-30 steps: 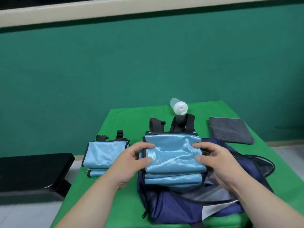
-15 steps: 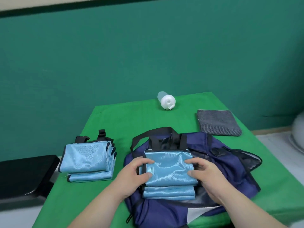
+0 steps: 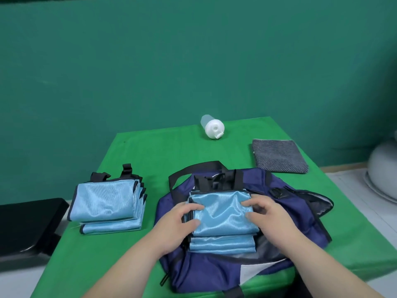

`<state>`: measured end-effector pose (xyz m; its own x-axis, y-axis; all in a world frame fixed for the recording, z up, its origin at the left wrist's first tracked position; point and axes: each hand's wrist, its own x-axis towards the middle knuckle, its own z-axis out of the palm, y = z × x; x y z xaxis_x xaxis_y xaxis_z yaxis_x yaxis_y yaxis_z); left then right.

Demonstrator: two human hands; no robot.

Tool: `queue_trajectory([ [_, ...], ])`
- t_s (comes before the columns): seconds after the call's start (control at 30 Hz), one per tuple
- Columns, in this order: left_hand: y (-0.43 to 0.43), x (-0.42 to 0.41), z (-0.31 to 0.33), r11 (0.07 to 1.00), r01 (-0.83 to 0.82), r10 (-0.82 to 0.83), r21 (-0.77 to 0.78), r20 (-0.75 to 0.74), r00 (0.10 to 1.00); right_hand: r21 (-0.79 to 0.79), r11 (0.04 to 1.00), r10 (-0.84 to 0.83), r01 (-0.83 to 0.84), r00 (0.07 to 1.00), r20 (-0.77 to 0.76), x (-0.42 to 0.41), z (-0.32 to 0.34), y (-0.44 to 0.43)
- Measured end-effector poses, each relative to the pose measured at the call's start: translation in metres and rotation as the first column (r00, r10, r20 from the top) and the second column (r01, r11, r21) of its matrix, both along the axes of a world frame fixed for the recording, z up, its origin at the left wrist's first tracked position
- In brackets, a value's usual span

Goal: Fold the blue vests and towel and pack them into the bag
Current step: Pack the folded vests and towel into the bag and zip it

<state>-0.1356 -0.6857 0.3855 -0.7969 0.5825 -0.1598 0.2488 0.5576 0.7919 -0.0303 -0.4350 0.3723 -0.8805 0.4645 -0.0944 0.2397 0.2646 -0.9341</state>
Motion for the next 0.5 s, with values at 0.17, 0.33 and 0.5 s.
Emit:
queue_trajectory([
  [0.17, -0.003, 0.004, 0.003, 1.0, -0.005, 0.005, 0.005, -0.001, 1.0, 0.704, 0.706, 0.065, 0.076, 0.983, -0.171, -0.001, 0.02, -0.033],
  [0.33, -0.005, 0.008, 0.006, 0.997, -0.04, 0.039, 0.073, 0.007, 0.999, 0.847, 0.49, 0.372, -0.206, 0.928, 0.011, -0.019, 0.017, -0.073],
  [0.5, -0.023, 0.003, 0.002, 0.982, -0.107, 0.109, 0.158, 0.001, 0.994, 0.81, 0.436, 0.38, -0.391, 0.896, 0.227, -0.039, 0.011, -0.082],
])
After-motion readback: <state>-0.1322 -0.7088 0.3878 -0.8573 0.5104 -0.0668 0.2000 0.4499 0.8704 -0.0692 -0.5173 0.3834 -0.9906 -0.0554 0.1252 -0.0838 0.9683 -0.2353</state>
